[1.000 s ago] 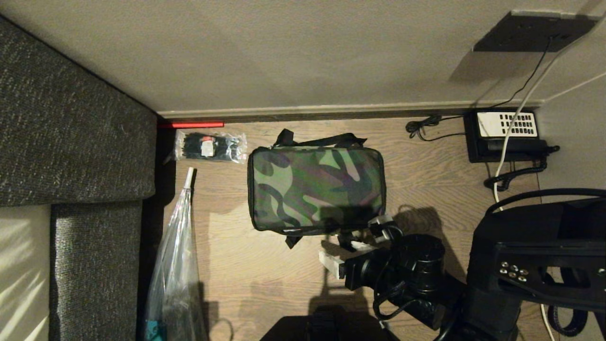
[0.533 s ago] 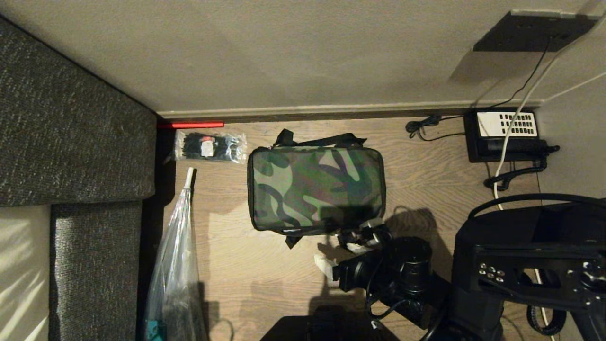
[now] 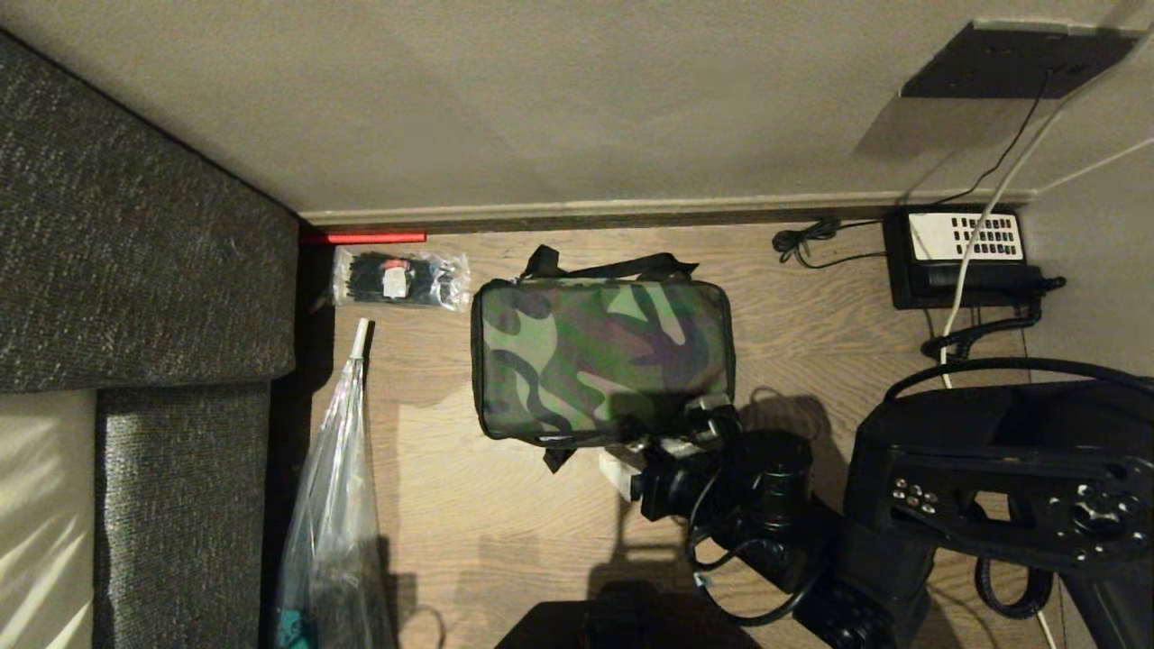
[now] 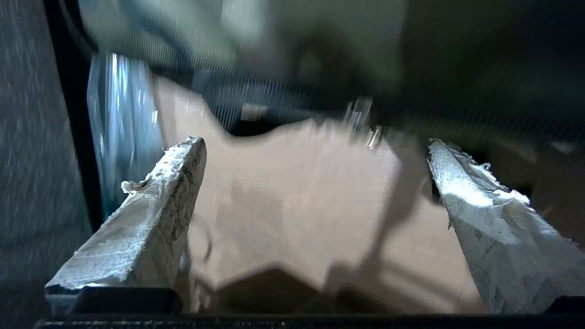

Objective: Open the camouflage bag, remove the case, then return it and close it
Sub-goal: Open the top of the storage box

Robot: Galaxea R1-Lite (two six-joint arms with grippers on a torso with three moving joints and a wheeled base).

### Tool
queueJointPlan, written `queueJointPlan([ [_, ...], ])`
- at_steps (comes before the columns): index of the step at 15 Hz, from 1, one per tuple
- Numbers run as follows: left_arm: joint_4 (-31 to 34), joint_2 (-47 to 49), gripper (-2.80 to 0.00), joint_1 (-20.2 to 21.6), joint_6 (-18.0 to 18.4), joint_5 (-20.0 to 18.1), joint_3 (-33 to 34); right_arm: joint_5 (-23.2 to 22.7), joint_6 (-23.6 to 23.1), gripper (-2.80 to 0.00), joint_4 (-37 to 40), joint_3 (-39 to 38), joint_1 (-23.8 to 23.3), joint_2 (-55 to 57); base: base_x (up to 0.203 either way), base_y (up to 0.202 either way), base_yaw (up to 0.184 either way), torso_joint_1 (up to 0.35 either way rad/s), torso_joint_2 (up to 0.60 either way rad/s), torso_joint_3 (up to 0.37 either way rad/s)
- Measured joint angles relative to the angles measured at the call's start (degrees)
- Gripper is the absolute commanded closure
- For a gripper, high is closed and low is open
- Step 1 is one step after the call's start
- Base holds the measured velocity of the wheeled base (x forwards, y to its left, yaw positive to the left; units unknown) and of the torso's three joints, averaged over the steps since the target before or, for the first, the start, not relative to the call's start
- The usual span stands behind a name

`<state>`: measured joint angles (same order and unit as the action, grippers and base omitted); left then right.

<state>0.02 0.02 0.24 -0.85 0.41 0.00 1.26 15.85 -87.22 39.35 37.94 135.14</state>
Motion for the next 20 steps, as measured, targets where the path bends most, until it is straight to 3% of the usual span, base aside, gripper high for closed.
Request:
queueJointPlan([
  [8,-0.02,0.00,0.00,0.00,0.01,0.00,-0.02,-0.24,-2.54,-2.80,0.05,1.15,-0.68,0.96,0.000,0.000,0.000,0.000,0.00,0.000],
  [17,-0.02,0.00,0.00,0.00,0.00,0.00,0.00,-0.91,0.00,-2.80,0.05,2.80,-0.07,1.43,0.000,0.000,0.000,0.000,0.00,0.000],
  [20,-0.02,0.00,0.00,0.00,0.00,0.02,0.00,-1.91,4.15,-2.80,0.04,2.49,0.82,1.13,0.000,0.000,0.000,0.000,0.00,0.000],
])
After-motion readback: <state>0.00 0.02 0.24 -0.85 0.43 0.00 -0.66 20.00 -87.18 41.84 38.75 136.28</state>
